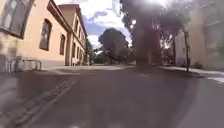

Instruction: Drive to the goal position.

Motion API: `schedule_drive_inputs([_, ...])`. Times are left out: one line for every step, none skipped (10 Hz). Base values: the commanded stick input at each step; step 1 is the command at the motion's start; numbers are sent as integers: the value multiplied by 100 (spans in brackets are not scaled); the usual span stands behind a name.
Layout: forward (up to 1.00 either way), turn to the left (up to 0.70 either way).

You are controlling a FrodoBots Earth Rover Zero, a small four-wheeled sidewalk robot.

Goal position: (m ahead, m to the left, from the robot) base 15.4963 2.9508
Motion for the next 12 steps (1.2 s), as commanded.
schedule_drive_inputs([85,1])
schedule_drive_inputs([85,1])
schedule_drive_inputs([85,1])
schedule_drive_inputs([85,1])
schedule_drive_inputs([85,1])
schedule_drive_inputs([85,1])
schedule_drive_inputs([85,1])
schedule_drive_inputs([85,1])
schedule_drive_inputs([85,1])
schedule_drive_inputs([85,1])
schedule_drive_inputs([85,1])
schedule_drive_inputs([85,1])
